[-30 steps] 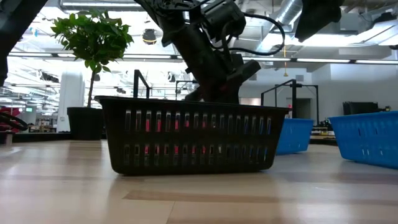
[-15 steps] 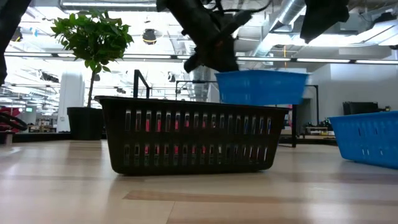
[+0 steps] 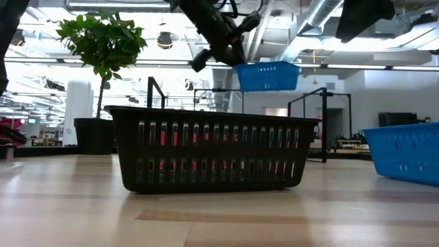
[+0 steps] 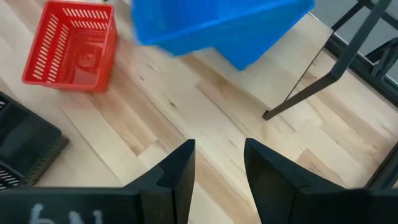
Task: Stack baskets on shelf by color
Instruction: Stack the top blue bin on top of the blue bin on the shelf
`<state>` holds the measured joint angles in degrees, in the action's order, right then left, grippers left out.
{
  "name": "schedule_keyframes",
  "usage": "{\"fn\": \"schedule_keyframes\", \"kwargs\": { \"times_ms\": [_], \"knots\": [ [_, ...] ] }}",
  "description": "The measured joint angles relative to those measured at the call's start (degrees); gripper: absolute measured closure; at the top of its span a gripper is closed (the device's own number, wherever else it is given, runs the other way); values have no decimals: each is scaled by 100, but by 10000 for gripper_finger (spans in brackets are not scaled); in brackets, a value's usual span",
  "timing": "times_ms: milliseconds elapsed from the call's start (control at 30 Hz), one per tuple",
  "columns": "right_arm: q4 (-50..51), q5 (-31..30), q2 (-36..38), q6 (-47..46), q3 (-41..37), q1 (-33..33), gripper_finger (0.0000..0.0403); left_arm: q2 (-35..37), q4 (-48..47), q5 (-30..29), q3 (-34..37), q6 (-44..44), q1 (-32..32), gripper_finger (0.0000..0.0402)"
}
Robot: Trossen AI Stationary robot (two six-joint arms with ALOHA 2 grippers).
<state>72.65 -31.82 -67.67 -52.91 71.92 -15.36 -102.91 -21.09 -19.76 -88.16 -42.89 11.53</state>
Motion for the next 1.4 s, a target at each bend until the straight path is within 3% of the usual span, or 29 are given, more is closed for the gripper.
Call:
{"fn": "schedule_keyframes", "kwargs": {
  "times_ms": [267,600,833,1133,1300,1400],
  "knots": [
    [83,-148,-1,-113,0,-4,242,-13,474,80,0,-914,290,395],
    [129,-273,-1,-109,0,1,242,-22,595,-1034,2,-2014,322,395],
    [159,-304,-1,-94,0,1,242,-379,1208,-960,8,-2543,322,395],
    [185,-303,-4,-108,0,0,242,-704,917,-1000,9,-3375,398,395],
    [175,-303,-4,-109,0,-2,242,-702,856,-1410,9,-3481,413,395],
    [174,-303,-4,-110,0,1,242,-702,868,-1198,9,-3635,449,395]
  ]
}}
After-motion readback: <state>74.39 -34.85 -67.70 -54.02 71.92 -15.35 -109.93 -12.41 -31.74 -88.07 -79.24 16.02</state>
